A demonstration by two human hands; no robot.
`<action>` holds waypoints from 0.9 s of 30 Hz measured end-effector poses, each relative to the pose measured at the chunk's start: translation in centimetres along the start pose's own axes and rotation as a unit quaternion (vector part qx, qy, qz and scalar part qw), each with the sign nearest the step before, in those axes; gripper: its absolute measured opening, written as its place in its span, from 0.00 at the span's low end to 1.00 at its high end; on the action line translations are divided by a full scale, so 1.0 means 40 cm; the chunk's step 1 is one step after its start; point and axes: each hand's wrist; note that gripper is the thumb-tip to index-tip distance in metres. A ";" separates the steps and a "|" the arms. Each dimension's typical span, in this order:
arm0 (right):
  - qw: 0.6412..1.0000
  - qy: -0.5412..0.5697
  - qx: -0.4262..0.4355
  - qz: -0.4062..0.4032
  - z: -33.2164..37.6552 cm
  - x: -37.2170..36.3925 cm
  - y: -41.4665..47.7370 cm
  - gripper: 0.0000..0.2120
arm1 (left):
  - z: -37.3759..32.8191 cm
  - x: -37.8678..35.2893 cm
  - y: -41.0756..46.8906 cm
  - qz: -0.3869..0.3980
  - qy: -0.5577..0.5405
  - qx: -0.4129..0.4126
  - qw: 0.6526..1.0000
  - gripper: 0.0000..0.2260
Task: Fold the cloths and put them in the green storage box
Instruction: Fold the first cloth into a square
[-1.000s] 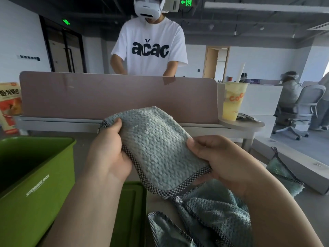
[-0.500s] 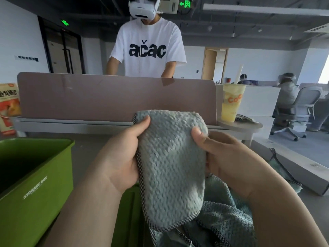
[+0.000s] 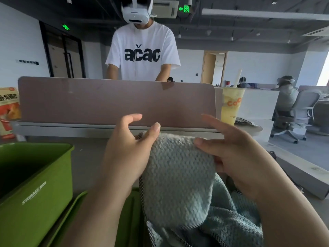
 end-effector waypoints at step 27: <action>0.981 -0.068 0.124 -0.132 0.030 0.022 -0.029 0.09 | -0.005 0.028 0.001 0.064 -0.078 -0.092 0.991 0.15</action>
Point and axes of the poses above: each hand's wrist, its own y-axis towards the middle knuckle, its own x-axis out of the back of the hand, z = x × y, and after that the axes turned 11 degrees about -x, right-handed
